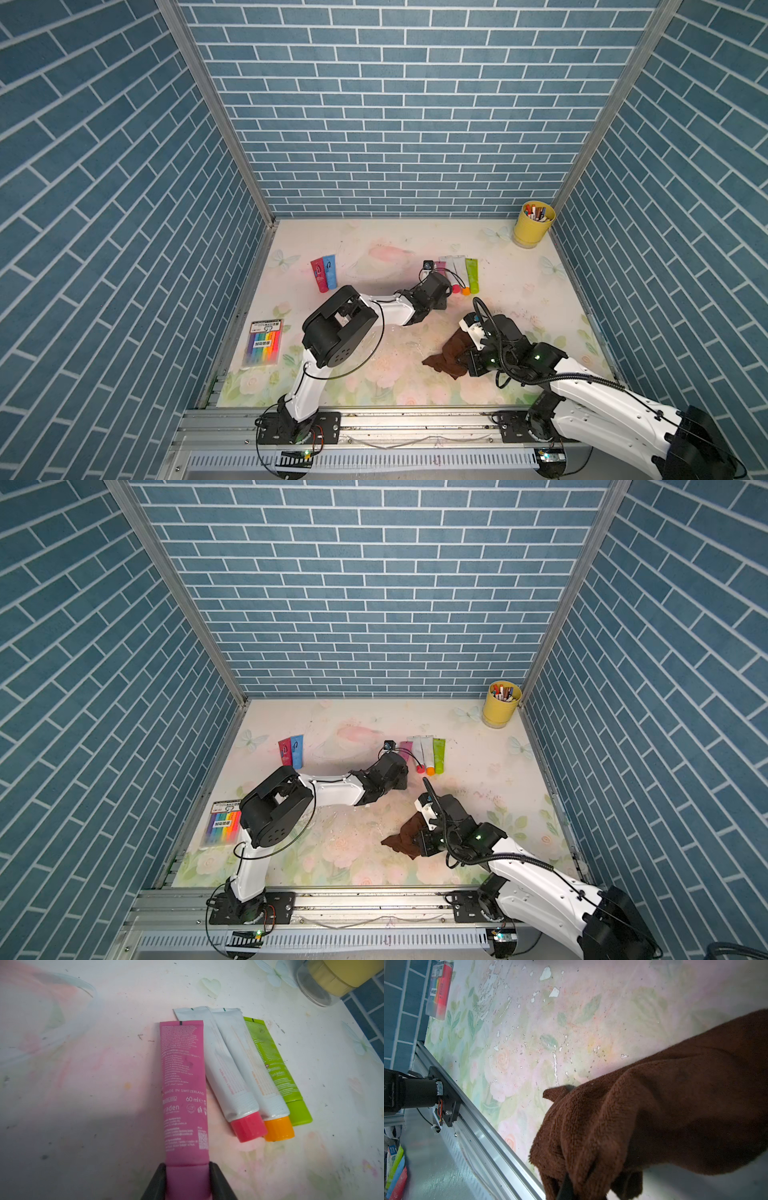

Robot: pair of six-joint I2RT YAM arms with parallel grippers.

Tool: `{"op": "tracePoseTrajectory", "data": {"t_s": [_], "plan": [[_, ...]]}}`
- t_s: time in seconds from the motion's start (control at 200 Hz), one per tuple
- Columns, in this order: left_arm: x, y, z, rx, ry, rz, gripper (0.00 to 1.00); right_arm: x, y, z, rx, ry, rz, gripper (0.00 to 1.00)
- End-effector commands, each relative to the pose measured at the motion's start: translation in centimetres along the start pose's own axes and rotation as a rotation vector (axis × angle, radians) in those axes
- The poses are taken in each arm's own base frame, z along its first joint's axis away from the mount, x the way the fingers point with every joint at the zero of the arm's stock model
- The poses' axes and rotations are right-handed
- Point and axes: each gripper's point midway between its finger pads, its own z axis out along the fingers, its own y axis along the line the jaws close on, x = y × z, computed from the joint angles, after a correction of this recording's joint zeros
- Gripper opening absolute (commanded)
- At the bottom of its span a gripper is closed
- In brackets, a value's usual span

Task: Wipe the surface of the toothpaste tube
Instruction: Move the toothpaste to the center of the board.

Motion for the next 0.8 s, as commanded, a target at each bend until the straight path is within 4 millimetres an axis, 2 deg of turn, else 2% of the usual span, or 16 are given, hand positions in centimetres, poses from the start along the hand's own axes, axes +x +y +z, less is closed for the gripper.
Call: {"op": "tracePoseTrajectory", "data": {"t_s": [0.0, 0.045, 0.165, 0.23, 0.33, 0.42, 0.485, 0.57, 0.675, 0.795], "plan": [[-0.1, -0.2, 0.4, 0.003, 0.014, -0.018, 0.24, 0.0, 0.6, 0.0, -0.03, -0.01, -0.033, 0.0], [-0.1, 0.1, 0.5, -0.008, 0.009, -0.024, 0.24, 0.0, 0.5, 0.0, -0.03, -0.01, -0.033, 0.0], [-0.7, 1.1, 0.0, -0.028, -0.031, -0.059, 0.09, 0.0, 0.5, 0.0, -0.03, -0.009, -0.033, 0.0], [-1.1, 1.6, -0.4, -0.048, -0.062, -0.074, 0.05, 0.0, 0.6, 0.0, -0.031, -0.008, -0.033, 0.0], [-1.5, 1.9, -0.8, -0.048, -0.086, -0.093, 0.03, 0.0, 0.6, 0.0, -0.031, -0.007, -0.033, 0.0], [-1.1, 1.4, -0.2, -0.035, -0.063, -0.088, 0.04, 0.0, 0.6, 0.1, -0.031, -0.004, -0.034, 0.0], [-0.9, 1.0, 0.3, -0.02, -0.049, -0.088, 0.11, 0.0, 0.5, 0.1, -0.03, -0.005, -0.033, 0.0], [-0.7, 0.1, 0.4, 0.033, -0.044, -0.097, 0.31, 0.0, 0.5, 0.0, -0.03, -0.007, -0.033, 0.0], [-0.7, -1.0, 0.5, 0.088, -0.034, -0.079, 0.49, 0.0, 0.5, 0.1, -0.028, -0.004, -0.033, 0.0], [-1.2, -0.5, 1.0, 0.079, -0.003, -0.034, 0.65, 0.0, 0.4, 0.1, -0.026, -0.002, -0.03, 0.0]]}}
